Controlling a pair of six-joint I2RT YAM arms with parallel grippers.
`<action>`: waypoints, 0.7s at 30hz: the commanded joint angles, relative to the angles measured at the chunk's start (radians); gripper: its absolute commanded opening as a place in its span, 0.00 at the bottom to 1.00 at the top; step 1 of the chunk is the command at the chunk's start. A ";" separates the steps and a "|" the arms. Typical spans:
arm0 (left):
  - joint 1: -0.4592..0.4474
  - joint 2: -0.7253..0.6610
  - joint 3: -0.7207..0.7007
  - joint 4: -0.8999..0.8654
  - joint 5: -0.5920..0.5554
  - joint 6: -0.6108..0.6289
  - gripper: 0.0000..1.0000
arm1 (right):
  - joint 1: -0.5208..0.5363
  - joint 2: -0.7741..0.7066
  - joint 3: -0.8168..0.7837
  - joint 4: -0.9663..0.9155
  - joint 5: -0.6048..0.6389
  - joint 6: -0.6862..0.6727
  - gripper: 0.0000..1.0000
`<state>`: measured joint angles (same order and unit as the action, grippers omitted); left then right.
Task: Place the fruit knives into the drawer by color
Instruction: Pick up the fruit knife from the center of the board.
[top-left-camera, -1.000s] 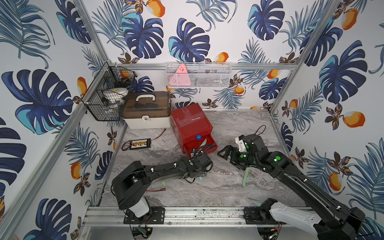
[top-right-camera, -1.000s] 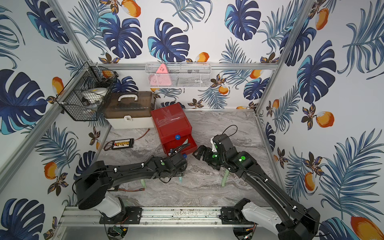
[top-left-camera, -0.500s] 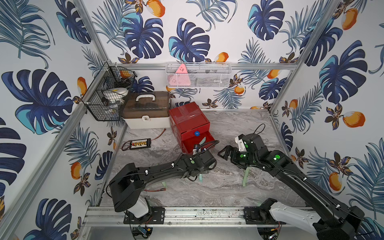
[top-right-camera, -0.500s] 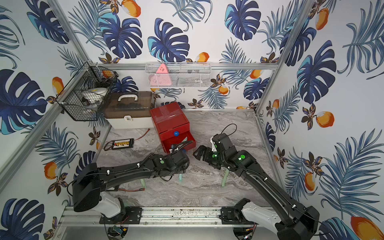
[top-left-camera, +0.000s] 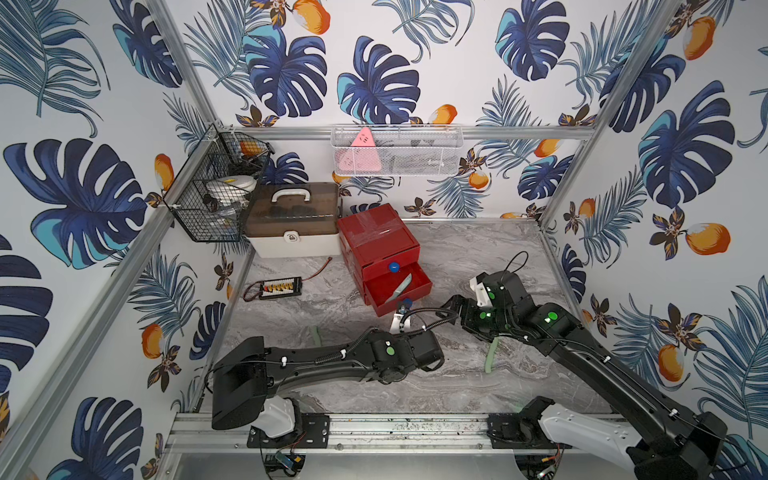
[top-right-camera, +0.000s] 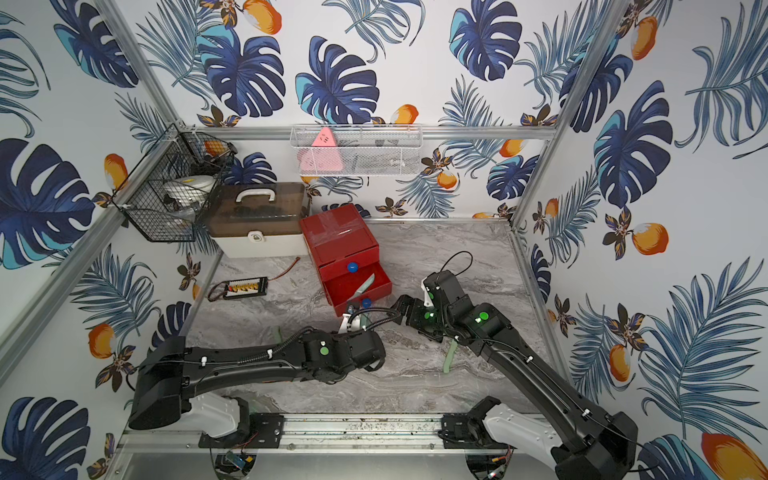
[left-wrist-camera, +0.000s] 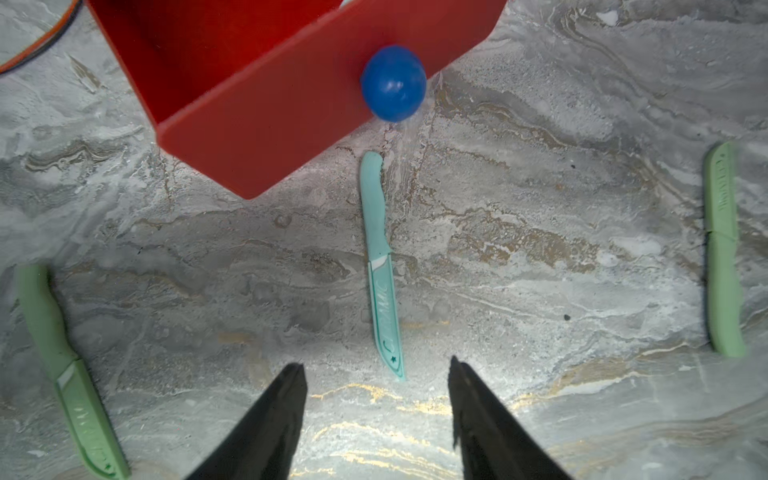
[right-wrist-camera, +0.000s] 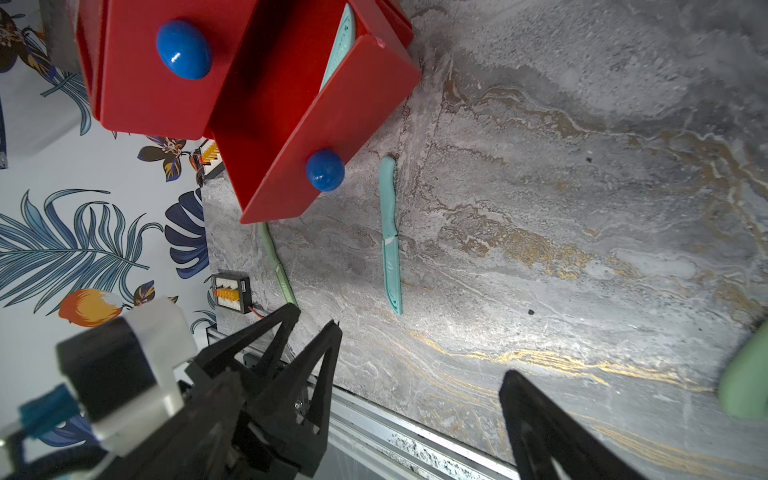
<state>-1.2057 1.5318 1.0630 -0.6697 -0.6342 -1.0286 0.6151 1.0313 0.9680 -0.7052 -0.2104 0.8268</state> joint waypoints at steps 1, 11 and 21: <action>-0.027 0.037 -0.034 0.017 -0.109 -0.098 0.57 | 0.001 -0.020 -0.017 -0.017 0.028 0.010 1.00; -0.037 0.110 -0.175 0.284 -0.091 -0.097 0.52 | 0.000 -0.078 -0.042 -0.069 0.046 0.025 1.00; -0.032 0.199 -0.185 0.369 -0.044 -0.082 0.48 | -0.003 -0.089 -0.030 -0.081 0.052 0.014 1.00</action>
<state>-1.2419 1.7203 0.8806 -0.3458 -0.6800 -1.1229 0.6128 0.9447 0.9287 -0.7631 -0.1703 0.8486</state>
